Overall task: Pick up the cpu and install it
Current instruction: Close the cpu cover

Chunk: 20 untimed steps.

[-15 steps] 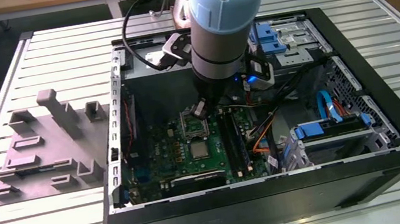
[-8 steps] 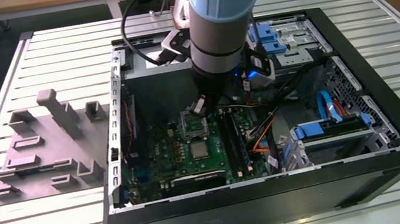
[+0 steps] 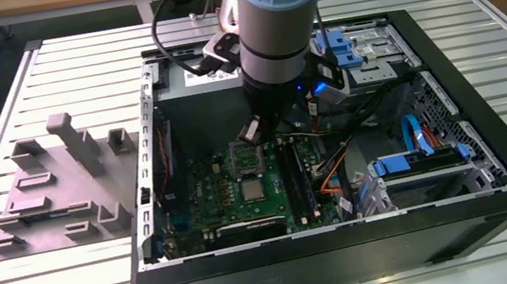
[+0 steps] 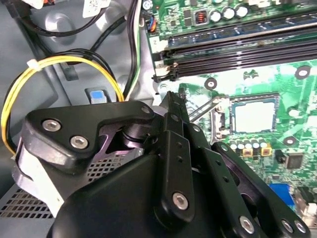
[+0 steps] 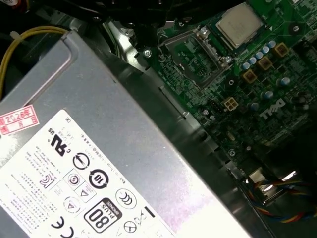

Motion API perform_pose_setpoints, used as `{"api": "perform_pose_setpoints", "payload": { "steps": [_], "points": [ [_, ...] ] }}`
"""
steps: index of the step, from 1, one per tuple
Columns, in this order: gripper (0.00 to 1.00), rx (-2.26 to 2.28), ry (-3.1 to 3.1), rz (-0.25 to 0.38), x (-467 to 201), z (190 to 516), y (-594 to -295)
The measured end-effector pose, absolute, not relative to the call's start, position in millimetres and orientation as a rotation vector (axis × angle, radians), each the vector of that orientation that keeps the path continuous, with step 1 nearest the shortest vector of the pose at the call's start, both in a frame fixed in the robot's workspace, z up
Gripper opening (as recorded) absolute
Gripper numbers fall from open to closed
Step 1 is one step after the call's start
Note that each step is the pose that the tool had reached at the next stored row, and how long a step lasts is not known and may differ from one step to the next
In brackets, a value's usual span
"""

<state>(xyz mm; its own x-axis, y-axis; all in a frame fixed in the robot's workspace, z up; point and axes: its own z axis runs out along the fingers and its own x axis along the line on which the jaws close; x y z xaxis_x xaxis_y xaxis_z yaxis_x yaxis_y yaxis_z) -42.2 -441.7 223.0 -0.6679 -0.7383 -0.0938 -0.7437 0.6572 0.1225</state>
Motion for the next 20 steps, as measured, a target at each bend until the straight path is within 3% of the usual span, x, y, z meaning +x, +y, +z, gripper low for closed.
{"api": "perform_pose_setpoints", "payload": {
  "steps": [20],
  "points": [
    [0.11, -1.341, 2.81, 0.197, -45.2, 233.0, -441.3]
  ]
}}
